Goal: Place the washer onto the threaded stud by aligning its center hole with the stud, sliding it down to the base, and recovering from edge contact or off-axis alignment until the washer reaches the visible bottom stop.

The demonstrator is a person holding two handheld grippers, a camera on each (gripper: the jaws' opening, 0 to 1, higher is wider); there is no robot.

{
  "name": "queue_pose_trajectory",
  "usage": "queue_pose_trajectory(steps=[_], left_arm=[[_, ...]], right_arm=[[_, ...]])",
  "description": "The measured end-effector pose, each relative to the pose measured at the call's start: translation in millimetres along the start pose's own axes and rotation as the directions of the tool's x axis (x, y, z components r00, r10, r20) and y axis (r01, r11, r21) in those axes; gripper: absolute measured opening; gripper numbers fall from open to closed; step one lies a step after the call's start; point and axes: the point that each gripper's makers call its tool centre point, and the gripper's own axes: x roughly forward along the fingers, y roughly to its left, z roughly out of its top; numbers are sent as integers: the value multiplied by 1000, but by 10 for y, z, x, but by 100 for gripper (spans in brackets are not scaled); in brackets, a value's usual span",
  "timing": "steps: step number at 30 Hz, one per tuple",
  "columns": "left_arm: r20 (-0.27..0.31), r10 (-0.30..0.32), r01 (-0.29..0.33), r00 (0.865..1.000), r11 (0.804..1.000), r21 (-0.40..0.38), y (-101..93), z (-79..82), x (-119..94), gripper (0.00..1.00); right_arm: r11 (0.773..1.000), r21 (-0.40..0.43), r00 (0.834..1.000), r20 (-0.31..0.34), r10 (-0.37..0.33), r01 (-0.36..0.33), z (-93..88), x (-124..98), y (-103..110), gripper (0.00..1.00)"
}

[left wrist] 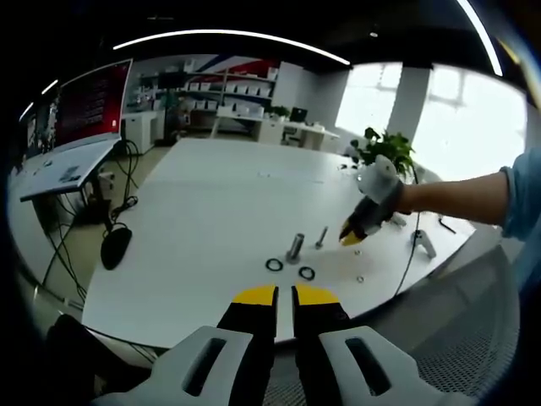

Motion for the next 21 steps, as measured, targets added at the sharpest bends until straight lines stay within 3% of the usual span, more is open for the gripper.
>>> queue_pose_trajectory(steps=[10,21], left_arm=[[-2,-1,1,1000,1000,1,0,-2,1,4],[-4,0,0,1000,1000,2,-2,-5,-1,4]], right_arm=[[999,-20,997,60,-42,44,223,-130,-56,13],[995,-37,993,80,-87,90,352,-79,-170,13]])
